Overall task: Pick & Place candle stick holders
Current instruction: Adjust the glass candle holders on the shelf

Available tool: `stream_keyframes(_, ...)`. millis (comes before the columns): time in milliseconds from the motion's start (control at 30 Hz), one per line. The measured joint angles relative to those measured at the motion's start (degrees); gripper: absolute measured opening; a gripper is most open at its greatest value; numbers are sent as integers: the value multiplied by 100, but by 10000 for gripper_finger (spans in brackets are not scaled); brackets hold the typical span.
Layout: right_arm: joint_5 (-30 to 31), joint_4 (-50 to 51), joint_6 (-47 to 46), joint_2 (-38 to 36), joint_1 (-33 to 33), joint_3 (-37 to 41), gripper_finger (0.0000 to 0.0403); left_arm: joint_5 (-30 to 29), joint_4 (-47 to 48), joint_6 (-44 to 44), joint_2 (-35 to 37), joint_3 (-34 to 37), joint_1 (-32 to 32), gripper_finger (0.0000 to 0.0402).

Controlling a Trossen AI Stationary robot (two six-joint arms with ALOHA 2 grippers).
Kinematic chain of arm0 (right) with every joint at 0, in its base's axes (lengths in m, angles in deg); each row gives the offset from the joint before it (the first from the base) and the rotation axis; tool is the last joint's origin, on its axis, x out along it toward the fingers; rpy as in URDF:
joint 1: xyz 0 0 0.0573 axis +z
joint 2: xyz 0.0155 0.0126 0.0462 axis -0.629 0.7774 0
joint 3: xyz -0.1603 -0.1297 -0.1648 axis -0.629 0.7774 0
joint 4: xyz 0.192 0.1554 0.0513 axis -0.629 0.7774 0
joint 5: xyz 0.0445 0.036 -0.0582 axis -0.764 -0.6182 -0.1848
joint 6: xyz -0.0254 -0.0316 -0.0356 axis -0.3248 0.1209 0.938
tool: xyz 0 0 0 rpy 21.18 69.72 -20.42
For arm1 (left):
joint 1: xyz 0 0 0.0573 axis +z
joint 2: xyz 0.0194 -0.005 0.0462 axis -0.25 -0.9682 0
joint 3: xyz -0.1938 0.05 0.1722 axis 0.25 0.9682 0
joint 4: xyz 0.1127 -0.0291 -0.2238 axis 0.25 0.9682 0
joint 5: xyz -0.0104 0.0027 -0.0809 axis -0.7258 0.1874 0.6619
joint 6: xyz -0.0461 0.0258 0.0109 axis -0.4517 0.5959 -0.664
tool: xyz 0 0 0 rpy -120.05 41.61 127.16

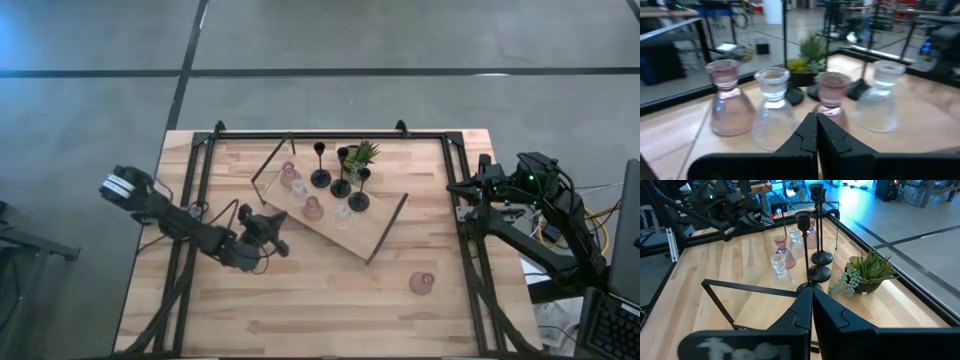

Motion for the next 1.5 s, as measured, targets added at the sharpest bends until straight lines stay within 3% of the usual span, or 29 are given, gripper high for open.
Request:
stream_keyframes(100,0,0,0,2,-1,-1,8,-267,-13,-23,-320,-91,101,0)
stream_keyframes(600,2,0,0,2,1,0,8,-210,-52,-429,-1834,-1206,1054,0)
stream_keyframes(933,1,0,0,1,-1,-1,8,-103,-31,-107,-2046,-1635,1184,0)
stream_keyframes(1500,0,0,0,2,-1,-1,8,205,-26,-34,-2046,-1635,1279,0)
